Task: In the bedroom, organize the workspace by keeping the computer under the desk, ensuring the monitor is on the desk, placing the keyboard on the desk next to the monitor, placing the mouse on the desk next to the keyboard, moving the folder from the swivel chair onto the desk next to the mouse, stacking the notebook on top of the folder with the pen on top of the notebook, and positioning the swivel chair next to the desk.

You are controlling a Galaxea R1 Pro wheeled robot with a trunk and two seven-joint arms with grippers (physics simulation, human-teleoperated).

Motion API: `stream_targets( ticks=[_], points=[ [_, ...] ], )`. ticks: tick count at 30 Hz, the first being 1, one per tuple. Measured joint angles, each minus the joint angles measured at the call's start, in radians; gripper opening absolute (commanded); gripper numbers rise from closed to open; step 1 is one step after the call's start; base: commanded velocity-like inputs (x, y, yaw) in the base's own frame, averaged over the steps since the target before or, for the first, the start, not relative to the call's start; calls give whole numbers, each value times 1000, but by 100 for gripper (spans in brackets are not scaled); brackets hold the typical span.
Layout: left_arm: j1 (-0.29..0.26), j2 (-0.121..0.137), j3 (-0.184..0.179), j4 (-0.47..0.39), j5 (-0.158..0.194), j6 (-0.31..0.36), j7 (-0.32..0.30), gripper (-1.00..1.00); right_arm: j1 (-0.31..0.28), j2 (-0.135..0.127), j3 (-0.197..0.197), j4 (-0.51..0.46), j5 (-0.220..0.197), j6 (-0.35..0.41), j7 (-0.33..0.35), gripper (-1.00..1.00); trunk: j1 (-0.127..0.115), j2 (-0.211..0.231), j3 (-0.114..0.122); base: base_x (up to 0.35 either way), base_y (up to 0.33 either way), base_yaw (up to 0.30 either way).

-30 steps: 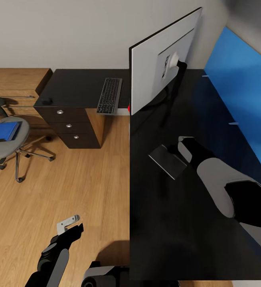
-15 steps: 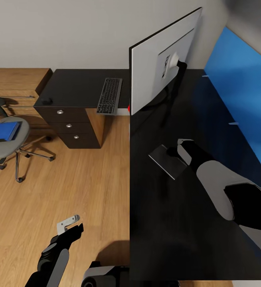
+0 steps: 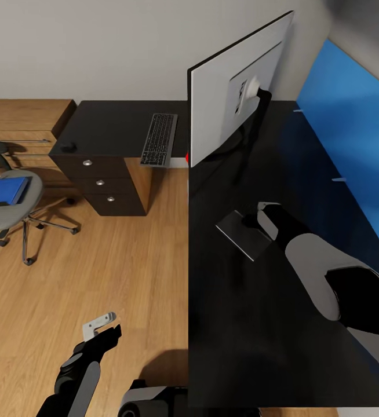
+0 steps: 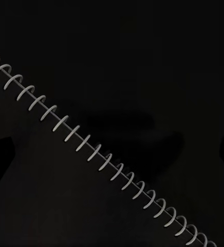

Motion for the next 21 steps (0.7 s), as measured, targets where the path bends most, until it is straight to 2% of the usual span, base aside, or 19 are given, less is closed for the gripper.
stream_targets(
  ticks=[18, 21],
  points=[
    [0, -1, 0, 0, 0, 0, 0, 100, 25, 0, 4, -40, 18, -5, -3, 100, 0, 0, 0, -2, 0, 0],
    [0, -1, 0, 0, 0, 0, 0, 100, 26, 1, 2, -40, 3, -8, 0, 100, 0, 0, 0, -195, 0, 0]
  ],
)
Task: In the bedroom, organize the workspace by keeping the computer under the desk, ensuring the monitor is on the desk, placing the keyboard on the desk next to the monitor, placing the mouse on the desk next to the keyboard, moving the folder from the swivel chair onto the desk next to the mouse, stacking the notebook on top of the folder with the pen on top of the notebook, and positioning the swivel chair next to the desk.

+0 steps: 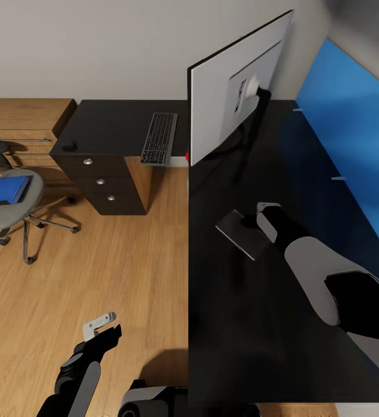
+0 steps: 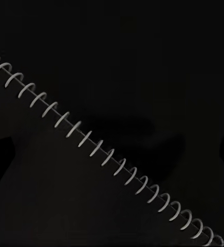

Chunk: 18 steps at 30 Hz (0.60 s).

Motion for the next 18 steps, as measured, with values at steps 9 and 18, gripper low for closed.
stream_targets(
  ticks=[9, 18],
  points=[
    [0, 0, 0, 0, 0, 0, 0, 100, 1, 0, 0, -1, -1, 0, 0, 100, 0, 0, 0, -134, 0, 0],
    [0, 0, 0, 0, 0, 0, 0, 100, 0, 0, 0, -1, -2, 0, -1, 100, 0, 0, 0, -155, 0, 0]
  ],
)
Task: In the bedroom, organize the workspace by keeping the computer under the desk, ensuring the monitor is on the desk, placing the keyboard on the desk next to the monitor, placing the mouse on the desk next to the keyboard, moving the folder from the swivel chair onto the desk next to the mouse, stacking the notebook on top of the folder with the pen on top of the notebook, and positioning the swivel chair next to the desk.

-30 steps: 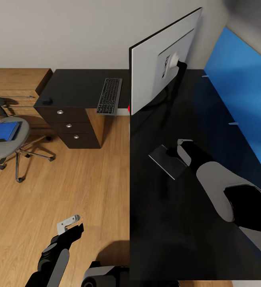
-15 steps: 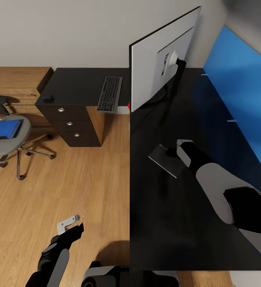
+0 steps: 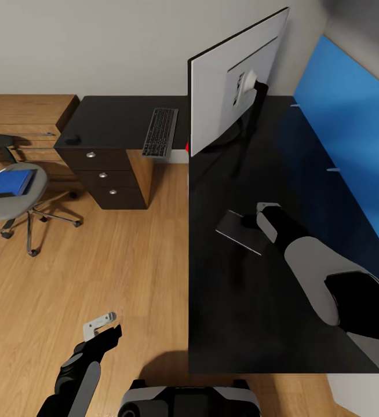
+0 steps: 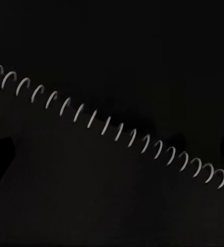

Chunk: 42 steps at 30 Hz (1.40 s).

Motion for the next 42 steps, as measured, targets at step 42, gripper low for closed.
stream_targets(
  ticks=[42],
  points=[
    [0, -1, 0, 3, 1, 0, 0, 100, 0, 0, 4, 8, -1, -11, -2, 100, -1, 0, 0, -174, 0, 0]
  ],
)
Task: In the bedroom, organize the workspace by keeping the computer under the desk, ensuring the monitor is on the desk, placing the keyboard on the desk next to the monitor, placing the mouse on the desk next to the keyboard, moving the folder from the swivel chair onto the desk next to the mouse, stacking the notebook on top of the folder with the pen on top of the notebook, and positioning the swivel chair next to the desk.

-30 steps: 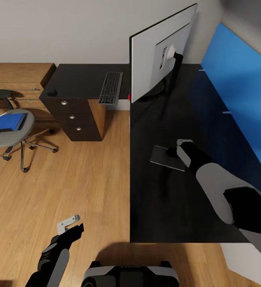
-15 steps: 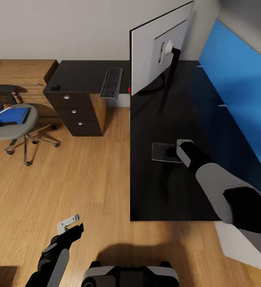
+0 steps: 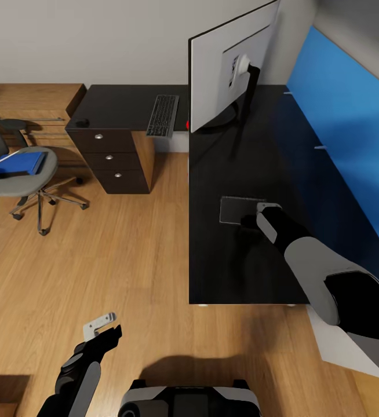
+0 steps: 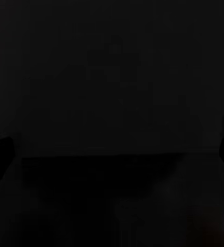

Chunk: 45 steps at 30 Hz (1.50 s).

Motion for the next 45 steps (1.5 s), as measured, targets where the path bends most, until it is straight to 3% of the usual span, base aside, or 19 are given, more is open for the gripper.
stream_targets(
  ticks=[12, 37, 45],
  points=[
    [0, -1, -1, 3, -2, 0, 0, 100, 1, -3, -3, -127, 2, -7, -3, 100, 0, 0, 0, -2, 0, 0],
    [0, -2, -3, 5, -2, -1, 0, 100, 8, -5, -5, -135, 1, -15, 0, 100, 0, 1, 0, 0, 0, 0],
    [0, -2, -3, 6, -2, -3, 0, 100, 41, -5, -4, -151, 2, -148, -4, 100, 0, 1, 0, 0, 0, 0]
  ],
)
